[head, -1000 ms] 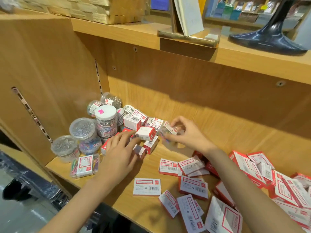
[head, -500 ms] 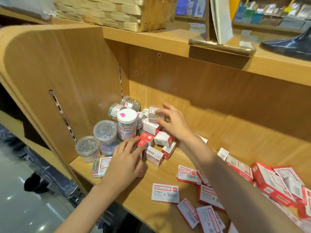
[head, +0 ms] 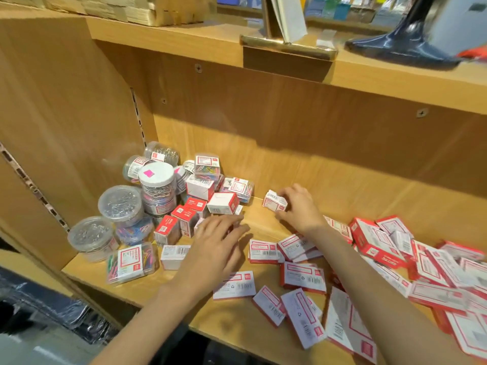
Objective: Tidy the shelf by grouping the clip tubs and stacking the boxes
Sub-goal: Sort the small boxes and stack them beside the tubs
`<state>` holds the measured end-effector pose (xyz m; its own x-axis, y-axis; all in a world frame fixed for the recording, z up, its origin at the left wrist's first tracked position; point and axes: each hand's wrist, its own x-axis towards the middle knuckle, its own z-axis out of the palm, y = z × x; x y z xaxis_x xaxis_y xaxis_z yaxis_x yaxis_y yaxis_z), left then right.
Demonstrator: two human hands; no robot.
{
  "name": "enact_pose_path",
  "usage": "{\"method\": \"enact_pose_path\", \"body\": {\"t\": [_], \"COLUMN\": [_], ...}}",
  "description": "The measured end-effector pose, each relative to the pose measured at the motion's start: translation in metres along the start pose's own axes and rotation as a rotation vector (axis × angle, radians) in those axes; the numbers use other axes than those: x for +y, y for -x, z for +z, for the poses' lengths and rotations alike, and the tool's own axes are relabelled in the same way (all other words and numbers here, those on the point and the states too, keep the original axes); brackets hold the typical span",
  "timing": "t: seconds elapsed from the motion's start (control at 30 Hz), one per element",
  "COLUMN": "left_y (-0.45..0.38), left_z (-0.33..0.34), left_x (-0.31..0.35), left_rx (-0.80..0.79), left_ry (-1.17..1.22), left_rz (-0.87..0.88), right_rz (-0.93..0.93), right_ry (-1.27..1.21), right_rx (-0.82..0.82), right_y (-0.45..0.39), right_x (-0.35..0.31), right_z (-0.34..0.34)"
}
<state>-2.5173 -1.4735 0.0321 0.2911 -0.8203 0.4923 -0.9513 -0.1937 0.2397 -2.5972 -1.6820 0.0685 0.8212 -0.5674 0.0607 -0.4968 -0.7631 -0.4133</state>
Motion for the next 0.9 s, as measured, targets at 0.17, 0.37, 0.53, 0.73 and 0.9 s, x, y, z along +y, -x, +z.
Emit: {"method": "enact_pose_path", "body": {"t": [0.17, 0.37, 0.53, 0.73, 0.9], "left_y": [0.0, -0.002, 0.012, 0.04, 0.056], "left_z": [0.005, 0.001, -0.01, -0.016, -0.014], "left_x": [-0.003, -0.002, -0.001, 0.006, 0.0], "left_rx": [-0.032, -0.01, -0.05, -0.131, -0.192], "left_ry": [-0.017, 0.025, 0.035, 0.074, 0.096], "left_rz": [-0.05, -0.07, -0.024, 0.05, 0.046], "right_rz": [-0.024, -0.096, -0.14, -0.023, -0.111], "right_ry": [0.031, -0.186, -0.188, -0.577, -0.333], "right_rx": [-0.003, 0.091, -0.048, -0.102, -0.22], "right_y": [0.009, 0.036, 0.036, 0.039, 0.061], "right_x": [0.002, 0.005, -0.01, -0.028, -0.006], "right_z": [-0.001, -0.013, 0.0, 0.01, -0.007]}}
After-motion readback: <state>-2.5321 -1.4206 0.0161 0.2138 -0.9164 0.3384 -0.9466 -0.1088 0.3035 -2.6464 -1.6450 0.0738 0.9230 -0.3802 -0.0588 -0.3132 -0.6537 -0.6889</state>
